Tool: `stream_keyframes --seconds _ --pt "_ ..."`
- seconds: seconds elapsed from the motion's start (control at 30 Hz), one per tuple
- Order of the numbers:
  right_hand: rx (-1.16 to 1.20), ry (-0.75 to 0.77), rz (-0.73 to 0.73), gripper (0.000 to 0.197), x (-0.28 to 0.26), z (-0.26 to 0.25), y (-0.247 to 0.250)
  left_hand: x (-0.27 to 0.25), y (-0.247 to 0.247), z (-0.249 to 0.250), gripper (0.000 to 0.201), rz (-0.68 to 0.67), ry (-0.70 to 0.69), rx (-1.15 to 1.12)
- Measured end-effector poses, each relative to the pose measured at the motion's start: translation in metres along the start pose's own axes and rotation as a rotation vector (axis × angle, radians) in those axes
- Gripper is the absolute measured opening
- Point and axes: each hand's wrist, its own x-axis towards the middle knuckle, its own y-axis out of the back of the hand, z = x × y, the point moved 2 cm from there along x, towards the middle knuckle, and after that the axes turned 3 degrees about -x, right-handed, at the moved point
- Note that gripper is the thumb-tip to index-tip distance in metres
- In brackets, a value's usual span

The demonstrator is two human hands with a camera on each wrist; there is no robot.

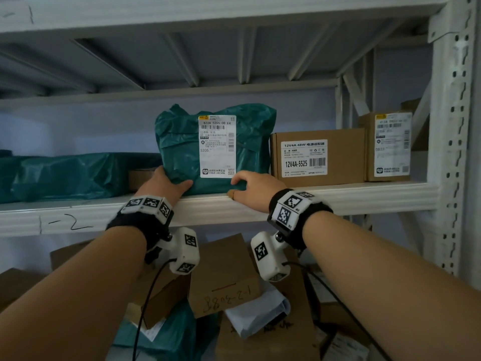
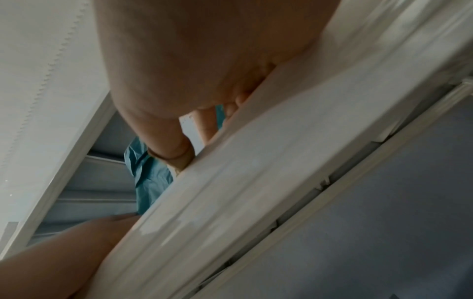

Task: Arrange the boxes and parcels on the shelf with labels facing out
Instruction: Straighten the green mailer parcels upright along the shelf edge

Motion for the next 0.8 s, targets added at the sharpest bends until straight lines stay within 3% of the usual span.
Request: stream_keyframes --seconds 0.33,0.5,0.63,0.8 --pt "-0.012 -0.023 0.003 0.046 0.0051 0.0009 -0.0011 0.0009 0.0015 -0.0023 0.068 -0.029 -0.016 0.059" --pt "-0.029 -0.01 0.013 0.03 0.0064 0.0011 -0.0028 -0.0024 0.0027 0.0005 0.058 -0.022 -0.023 0.106" --pt "-0.027 -0.022 0.0 0.028 0.0068 0.0008 -0.0034 -0.0027 0.0022 0.0043 0.047 -0.04 -0.029 0.144" --pt "-0.025 -0.023 0.001 0.028 0.0074 0.0013 -0.0046 -0.0018 0.0019 0.0016 0.069 -0.039 -0.011 0.12"
